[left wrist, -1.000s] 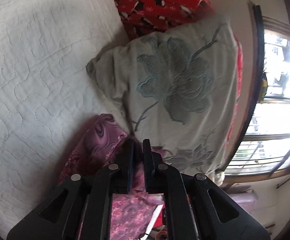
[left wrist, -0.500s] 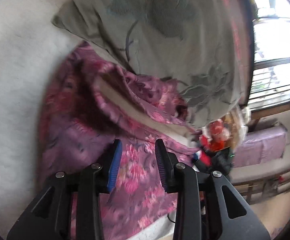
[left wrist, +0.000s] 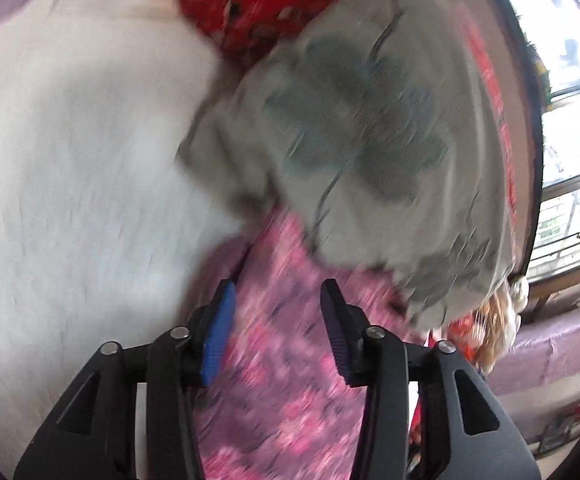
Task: Fold small clothes
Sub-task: 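Lay the held shirt flat on the bed and open both grippers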
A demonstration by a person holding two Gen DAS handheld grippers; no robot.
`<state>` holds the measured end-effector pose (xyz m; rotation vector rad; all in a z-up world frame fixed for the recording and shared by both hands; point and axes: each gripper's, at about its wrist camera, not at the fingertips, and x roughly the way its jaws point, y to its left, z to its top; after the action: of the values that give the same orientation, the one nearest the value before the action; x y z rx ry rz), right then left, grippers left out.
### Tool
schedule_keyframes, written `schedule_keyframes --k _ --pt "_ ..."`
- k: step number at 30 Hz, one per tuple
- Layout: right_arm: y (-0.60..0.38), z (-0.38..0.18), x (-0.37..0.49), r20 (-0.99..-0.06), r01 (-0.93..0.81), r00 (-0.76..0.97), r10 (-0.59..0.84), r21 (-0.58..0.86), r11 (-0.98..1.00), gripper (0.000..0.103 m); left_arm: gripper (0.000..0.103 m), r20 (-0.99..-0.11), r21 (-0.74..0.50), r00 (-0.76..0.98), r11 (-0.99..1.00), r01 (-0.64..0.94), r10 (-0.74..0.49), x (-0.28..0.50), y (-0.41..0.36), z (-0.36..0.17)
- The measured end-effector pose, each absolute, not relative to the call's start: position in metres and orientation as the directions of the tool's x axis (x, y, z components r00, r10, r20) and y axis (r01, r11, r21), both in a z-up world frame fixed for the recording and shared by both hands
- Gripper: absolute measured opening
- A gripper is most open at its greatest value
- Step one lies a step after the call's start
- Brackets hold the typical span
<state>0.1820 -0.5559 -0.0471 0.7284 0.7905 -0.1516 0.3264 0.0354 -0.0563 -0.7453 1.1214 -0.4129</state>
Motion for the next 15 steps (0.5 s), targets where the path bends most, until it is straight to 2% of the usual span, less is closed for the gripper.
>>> schedule_keyframes --k 2,3,4,5,6,7,8,11,15 --pt "-0.547 -0.059 0.188 -0.721 0.397 0.677 0.149 0.528 0.751 0.054 0.042 -0.674 -0.714 0.344 0.696 -0.076 -0.654 0.315 0.029 -0.071" --pt "-0.543 -0.061 0.189 -0.719 0.391 0.678 0.152 0.528 0.754 0.048 0.042 -0.691 -0.694 0.343 0.717 -0.066 -0.637 0.310 0.022 -0.074" --pt "-0.539 -0.060 0.190 -0.699 0.363 0.695 0.167 0.542 0.758 0.037 0.040 -0.712 -0.661 0.352 0.749 -0.046 -0.608 0.307 0.018 -0.072" --pt "-0.534 -0.055 0.191 -0.674 0.328 0.717 0.181 0.554 0.765 0.005 0.039 -0.739 -0.615 0.360 0.788 -0.016 -0.569 0.304 0.013 -0.069" --pt "-0.531 -0.049 0.190 -0.658 0.313 0.733 0.172 0.551 0.774 0.007 0.035 -0.764 -0.576 0.358 0.817 -0.004 -0.537 0.305 0.008 -0.067" --pt "-0.529 -0.044 0.189 -0.650 0.314 0.745 0.150 0.540 0.781 0.006 0.026 -0.800 -0.520 0.351 0.854 -0.001 -0.487 0.306 0.002 -0.068" --pt "-0.529 -0.043 0.190 -0.662 0.336 0.740 0.120 0.518 0.787 0.005 0.024 -0.817 -0.489 0.350 0.872 -0.002 -0.458 0.308 -0.002 -0.068" --pt "-0.538 -0.068 0.200 -0.796 0.465 0.600 0.085 0.433 0.772 0.006 0.024 -0.812 -0.508 0.349 0.861 -0.029 -0.467 0.307 0.001 -0.064" --pt "-0.544 -0.052 0.158 -0.731 0.443 0.677 0.084 0.495 0.747 0.017 0.024 -0.764 -0.589 0.341 0.808 -0.023 -0.548 0.282 0.027 -0.053"
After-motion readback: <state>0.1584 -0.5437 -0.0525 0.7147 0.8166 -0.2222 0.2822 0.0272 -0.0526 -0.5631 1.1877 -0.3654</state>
